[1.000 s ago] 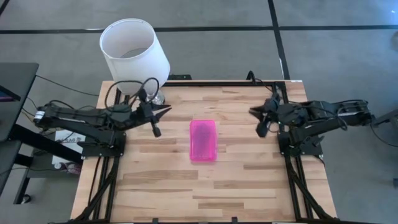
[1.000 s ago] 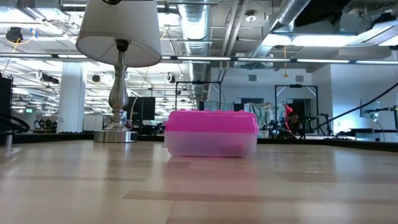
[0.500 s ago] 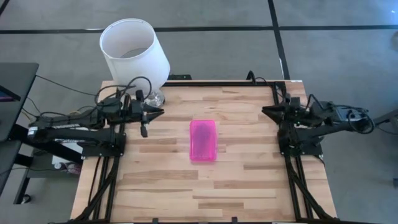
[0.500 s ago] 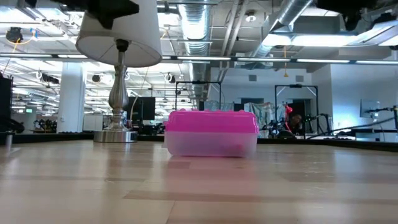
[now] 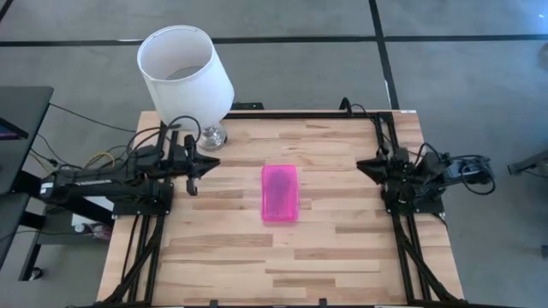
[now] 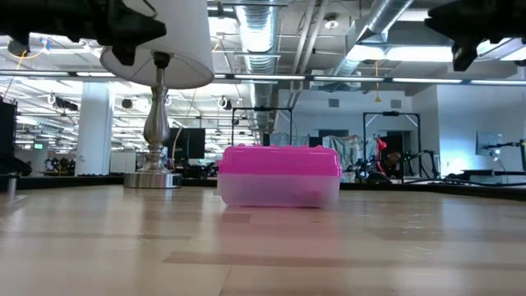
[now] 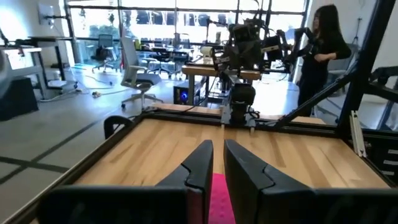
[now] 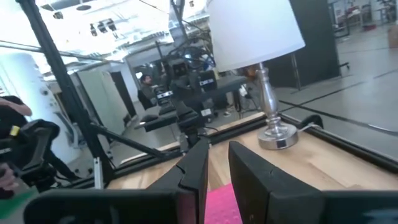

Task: Pick & place school supplies into a supply box
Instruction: Return to Home Position

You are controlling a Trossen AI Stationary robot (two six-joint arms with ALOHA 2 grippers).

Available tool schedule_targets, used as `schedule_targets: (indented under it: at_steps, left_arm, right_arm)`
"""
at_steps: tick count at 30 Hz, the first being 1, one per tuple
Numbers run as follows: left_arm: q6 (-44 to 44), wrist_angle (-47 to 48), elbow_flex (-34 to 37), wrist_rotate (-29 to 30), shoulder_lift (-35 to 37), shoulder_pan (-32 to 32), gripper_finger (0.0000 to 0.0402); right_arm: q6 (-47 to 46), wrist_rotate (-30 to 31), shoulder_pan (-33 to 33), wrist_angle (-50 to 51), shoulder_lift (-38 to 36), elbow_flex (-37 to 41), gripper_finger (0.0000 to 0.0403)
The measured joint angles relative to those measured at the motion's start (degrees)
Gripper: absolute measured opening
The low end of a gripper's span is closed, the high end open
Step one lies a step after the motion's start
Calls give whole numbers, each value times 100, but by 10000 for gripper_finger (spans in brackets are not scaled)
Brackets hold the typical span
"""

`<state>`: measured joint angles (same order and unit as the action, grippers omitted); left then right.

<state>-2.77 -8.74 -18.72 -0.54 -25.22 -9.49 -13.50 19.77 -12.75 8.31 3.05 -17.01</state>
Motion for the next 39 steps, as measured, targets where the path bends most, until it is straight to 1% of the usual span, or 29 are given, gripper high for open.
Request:
schedule_targets:
  at_steps: [7,11,16,20,23,30,36,39]
  left_arm:
    - [-360,-94,527,432,742,1,34]
    - [-440,-606,961,349,1217,1,34]
    - [-600,-1005,1477,275,1768,1,34]
    - [-773,-1143,1784,202,2129,1,34]
    - [-750,-1130,1810,67,2309,1,34]
    - [-548,-1140,1813,58,2405,1,34]
    - [-660,-1011,1814,-460,2403,5,34]
    - [-662,-991,1816,-514,2401,6,34]
  right_arm:
    - [-6,-186,1,-832,-209,696,58]
    - [40,-190,1,-1403,-291,1115,58]
    - [461,-322,15,-2369,-291,1651,58]
    - [361,-334,129,-2357,-249,1659,58]
    - [350,-402,245,-2374,-274,1659,58]
    - [341,-712,641,-2333,-291,1661,58]
    - [346,-1055,951,-2335,-291,1662,58]
    - [346,-1089,1065,-2304,-280,1663,58]
